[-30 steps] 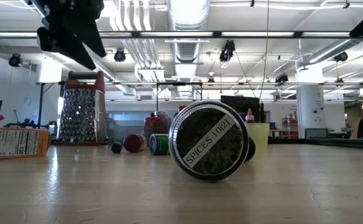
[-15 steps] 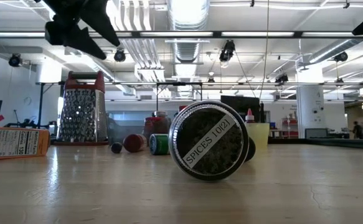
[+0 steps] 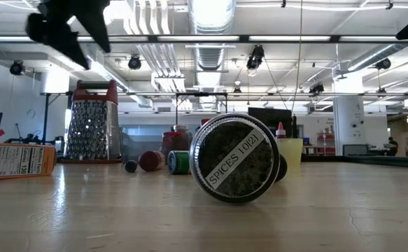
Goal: Pick & Place Kitchen Items
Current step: Put the orange cereal box into the yellow bin
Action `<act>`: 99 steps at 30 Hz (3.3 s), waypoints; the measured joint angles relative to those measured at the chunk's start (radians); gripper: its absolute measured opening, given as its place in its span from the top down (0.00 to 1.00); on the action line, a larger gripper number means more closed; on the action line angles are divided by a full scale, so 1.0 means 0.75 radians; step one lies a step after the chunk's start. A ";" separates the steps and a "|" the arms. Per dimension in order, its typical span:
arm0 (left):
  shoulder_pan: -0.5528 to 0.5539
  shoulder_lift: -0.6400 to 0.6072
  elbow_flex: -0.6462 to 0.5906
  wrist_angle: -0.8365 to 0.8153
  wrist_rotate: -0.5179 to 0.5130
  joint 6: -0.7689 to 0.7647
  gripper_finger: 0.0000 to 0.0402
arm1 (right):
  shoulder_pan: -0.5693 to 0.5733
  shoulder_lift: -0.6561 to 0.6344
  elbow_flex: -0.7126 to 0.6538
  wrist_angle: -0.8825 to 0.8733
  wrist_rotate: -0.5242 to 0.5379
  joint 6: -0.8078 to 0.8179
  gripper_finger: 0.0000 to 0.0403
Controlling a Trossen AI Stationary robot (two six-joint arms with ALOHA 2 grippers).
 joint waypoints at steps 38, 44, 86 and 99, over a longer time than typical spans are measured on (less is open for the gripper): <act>0.114 0.411 -0.161 -0.100 0.618 -0.095 0.00 | 0.000 -0.001 0.000 0.001 0.000 0.000 0.98; 0.142 0.410 -0.223 -0.038 0.649 -0.060 0.00 | 0.000 -0.001 0.000 0.001 0.000 0.000 0.98; 0.185 0.318 -0.245 0.039 0.725 0.467 0.00 | 0.000 -0.001 0.000 0.001 0.000 0.000 0.98; 0.024 0.318 -0.282 0.040 0.754 0.706 0.00 | 0.000 -0.001 0.000 0.001 0.000 0.000 0.98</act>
